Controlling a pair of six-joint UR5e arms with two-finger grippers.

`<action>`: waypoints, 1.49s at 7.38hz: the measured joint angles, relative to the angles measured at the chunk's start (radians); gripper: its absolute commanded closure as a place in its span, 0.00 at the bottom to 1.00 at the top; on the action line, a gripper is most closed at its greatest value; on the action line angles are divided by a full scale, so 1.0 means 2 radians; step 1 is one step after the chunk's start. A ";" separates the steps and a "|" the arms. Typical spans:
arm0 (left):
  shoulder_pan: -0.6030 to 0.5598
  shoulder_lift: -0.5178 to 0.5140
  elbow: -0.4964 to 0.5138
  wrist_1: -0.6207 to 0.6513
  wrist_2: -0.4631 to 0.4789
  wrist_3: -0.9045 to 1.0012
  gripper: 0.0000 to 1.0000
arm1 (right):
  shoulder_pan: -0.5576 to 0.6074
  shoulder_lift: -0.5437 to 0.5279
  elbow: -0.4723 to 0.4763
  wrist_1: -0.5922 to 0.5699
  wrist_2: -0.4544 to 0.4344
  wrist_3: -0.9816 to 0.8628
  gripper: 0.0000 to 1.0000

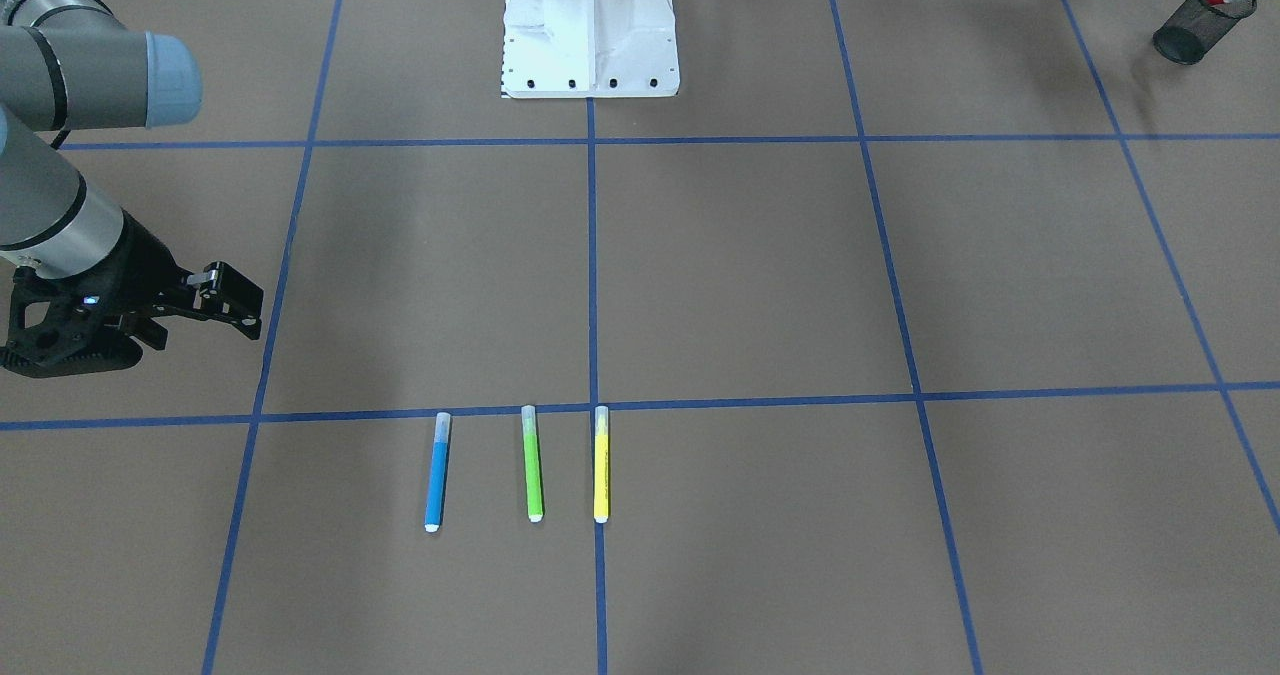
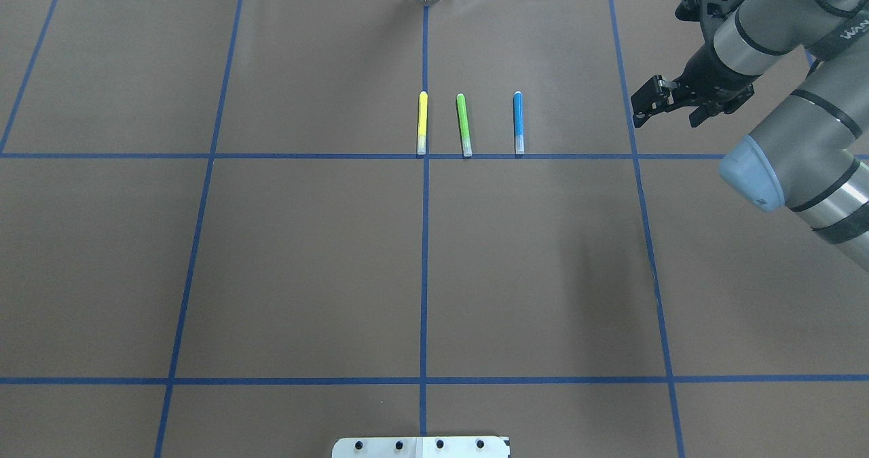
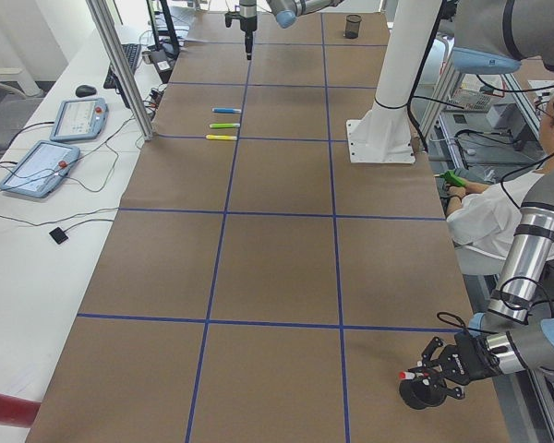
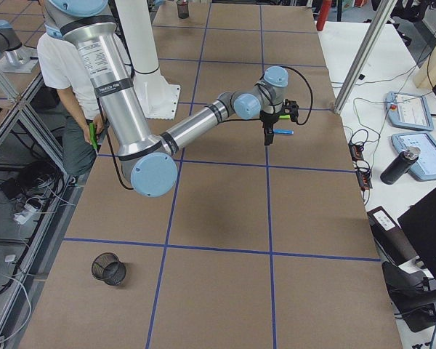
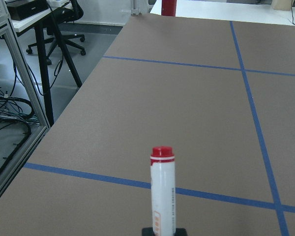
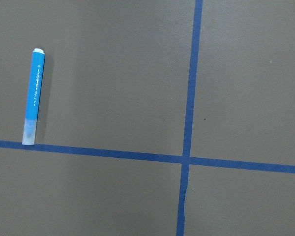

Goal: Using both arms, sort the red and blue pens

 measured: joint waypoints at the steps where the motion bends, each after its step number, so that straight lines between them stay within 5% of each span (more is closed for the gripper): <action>1: -0.002 0.000 0.007 0.000 0.001 0.002 1.00 | -0.001 0.000 0.000 0.005 0.000 0.008 0.00; 5: -0.006 0.000 0.032 0.001 0.003 0.005 0.96 | -0.002 0.003 0.000 0.009 0.000 0.014 0.00; 6: -0.006 0.000 0.036 0.001 0.003 0.005 0.53 | -0.002 0.003 0.000 0.009 0.000 0.014 0.00; 8: -0.006 0.000 0.041 0.002 0.003 0.017 0.14 | -0.002 0.004 -0.001 0.009 0.000 0.014 0.00; 11: -0.007 0.000 0.042 0.015 0.001 0.031 0.12 | -0.004 0.006 -0.001 0.009 0.000 0.020 0.00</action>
